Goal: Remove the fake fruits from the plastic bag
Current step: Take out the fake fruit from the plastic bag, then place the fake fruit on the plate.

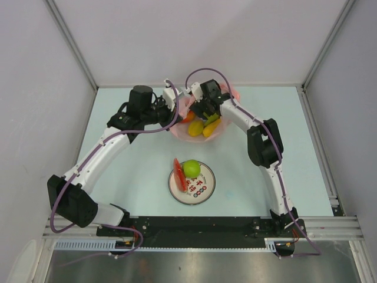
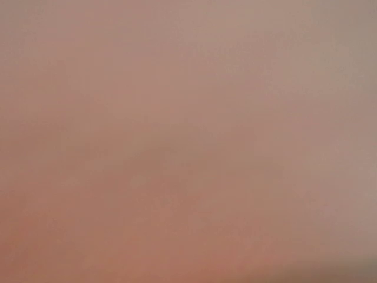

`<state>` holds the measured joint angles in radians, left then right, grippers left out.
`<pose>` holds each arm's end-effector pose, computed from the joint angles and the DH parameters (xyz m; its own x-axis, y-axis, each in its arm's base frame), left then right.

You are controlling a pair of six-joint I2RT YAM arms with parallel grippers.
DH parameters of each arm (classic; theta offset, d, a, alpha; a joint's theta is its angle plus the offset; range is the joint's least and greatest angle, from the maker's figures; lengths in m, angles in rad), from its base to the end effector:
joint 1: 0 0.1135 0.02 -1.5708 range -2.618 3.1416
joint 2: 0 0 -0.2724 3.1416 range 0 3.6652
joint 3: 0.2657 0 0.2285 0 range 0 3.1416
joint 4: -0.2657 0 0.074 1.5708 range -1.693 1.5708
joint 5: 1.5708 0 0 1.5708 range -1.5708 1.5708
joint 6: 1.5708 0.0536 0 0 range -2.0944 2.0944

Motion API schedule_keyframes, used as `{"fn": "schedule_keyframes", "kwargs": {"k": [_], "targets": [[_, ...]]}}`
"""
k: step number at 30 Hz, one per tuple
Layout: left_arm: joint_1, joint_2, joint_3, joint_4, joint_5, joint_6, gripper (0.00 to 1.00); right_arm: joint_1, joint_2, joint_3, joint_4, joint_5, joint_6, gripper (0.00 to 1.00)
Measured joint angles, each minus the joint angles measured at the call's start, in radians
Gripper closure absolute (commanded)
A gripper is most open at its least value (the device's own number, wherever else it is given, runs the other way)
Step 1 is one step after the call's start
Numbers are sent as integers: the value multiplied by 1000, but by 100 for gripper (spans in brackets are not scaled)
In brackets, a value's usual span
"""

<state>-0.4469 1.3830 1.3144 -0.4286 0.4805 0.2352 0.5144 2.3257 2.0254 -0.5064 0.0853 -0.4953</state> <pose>0.2599 -0.1520 0.3679 -0.2436 0.3459 -0.9061 0.8292 0.5589 -0.0096 0.4577 0.2534 0.2120 -0.3444 -0.7386 -0.5795 -0.6849 0.6199 -0.3830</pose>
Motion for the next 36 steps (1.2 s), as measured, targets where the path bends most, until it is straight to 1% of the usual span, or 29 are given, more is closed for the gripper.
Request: {"fn": "schedule_keyframes", "kwargs": {"k": [4, 6, 7, 8, 10, 11, 14, 19, 22, 27, 30, 32, 36], "targets": [[0, 0, 0, 0, 2, 0, 100, -18, 24, 7, -18, -11, 17, 5], [0, 0, 0, 0, 2, 0, 99, -23, 35, 7, -29, -21, 24, 11], [0, 0, 0, 0, 2, 0, 100, -26, 39, 7, -37, -28, 26, 14], [0, 0, 0, 0, 2, 0, 100, -28, 41, 7, -45, -38, 28, 22], [0, 0, 0, 0, 2, 0, 99, -32, 42, 8, -54, -53, 30, 33], [0, 0, 0, 0, 2, 0, 100, -34, 42, 13, -58, -66, 32, 40], [0, 0, 0, 0, 2, -1, 100, -42, 42, 22, -66, -102, 32, 48], [-2, 7, 0, 0, 2, -3, 100, -45, 32, 20, -84, -159, 32, 50], [-2, 11, 0, 1, 1, -7, 100, -45, -16, 0, -117, -203, 32, 50], [-3, 13, 0, 6, -16, -19, 100, -48, -196, -45, -177, -335, 48, 50], [-3, 13, 0, 18, -31, -27, 100, -48, -339, -118, -192, -439, 52, 51], [-3, 13, 0, 28, -37, -29, 100, -45, -447, -200, -206, -521, 47, 50], [-3, 20, 0, 39, -48, -36, 100, -31, -556, -306, -269, -635, -8, 50]]}}
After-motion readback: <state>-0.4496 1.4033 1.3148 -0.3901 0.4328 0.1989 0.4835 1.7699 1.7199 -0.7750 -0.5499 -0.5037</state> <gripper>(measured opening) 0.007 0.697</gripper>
